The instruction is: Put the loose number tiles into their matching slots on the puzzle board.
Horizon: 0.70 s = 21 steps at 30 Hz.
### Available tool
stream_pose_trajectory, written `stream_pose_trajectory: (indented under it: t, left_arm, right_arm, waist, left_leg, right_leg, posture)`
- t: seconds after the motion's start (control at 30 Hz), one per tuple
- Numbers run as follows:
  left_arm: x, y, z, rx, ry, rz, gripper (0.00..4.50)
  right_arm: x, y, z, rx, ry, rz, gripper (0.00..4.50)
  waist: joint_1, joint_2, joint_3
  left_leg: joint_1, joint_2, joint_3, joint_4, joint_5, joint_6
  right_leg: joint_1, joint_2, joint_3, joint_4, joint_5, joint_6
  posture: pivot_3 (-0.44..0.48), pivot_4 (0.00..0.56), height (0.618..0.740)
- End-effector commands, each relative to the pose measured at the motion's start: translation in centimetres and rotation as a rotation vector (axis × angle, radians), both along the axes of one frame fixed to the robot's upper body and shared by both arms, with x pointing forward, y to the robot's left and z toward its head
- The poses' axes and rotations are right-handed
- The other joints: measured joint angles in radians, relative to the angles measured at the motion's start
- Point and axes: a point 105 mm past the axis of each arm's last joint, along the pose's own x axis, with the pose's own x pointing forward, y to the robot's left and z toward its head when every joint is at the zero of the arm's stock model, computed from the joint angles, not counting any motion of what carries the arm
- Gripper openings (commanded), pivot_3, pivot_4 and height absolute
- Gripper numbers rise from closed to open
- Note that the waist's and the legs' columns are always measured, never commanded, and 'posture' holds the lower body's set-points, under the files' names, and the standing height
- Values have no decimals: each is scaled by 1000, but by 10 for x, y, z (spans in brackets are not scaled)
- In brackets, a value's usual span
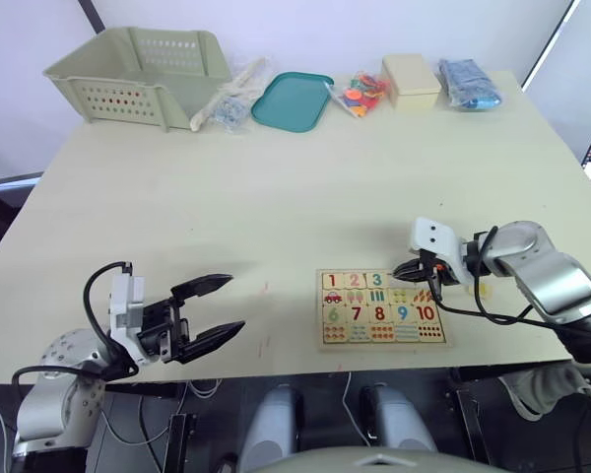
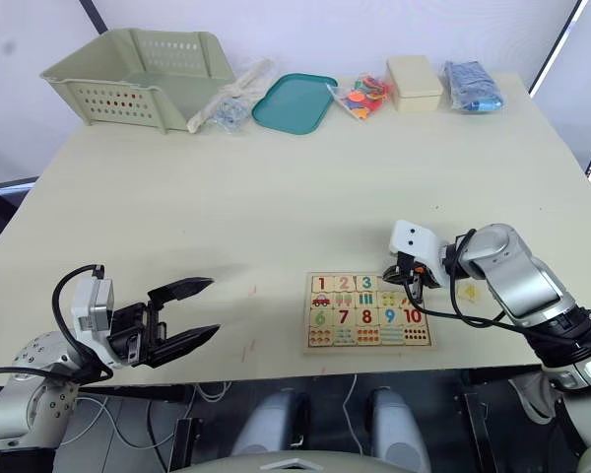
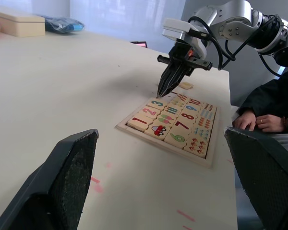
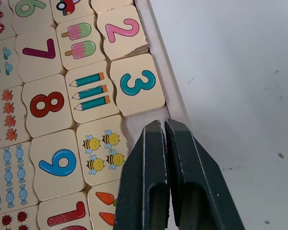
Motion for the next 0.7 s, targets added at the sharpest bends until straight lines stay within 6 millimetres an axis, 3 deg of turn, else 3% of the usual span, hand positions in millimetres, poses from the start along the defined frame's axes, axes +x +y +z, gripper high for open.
stream_pose_trajectory:
  t: [0.03,0.7]
  left_arm:
    - [-2,-2,10,10,-50,-15,4500]
    - [-2,-2,10,11,-50,-15,4500]
  right_arm:
    - [1,3,8,1,-33,23,107]
    - [1,11,7,5,-30,47,107]
  waist:
    - [0,0,0]
    - [0,0,0]
  left_leg:
    - [0,0,0,0,0,0]
    - [0,0,0,0,0,0]
  right_leg:
    - [0,0,0,0,0,0]
    - [0,0,0,0,0,0]
  posture:
    - [0,150,740]
    - [0,150,740]
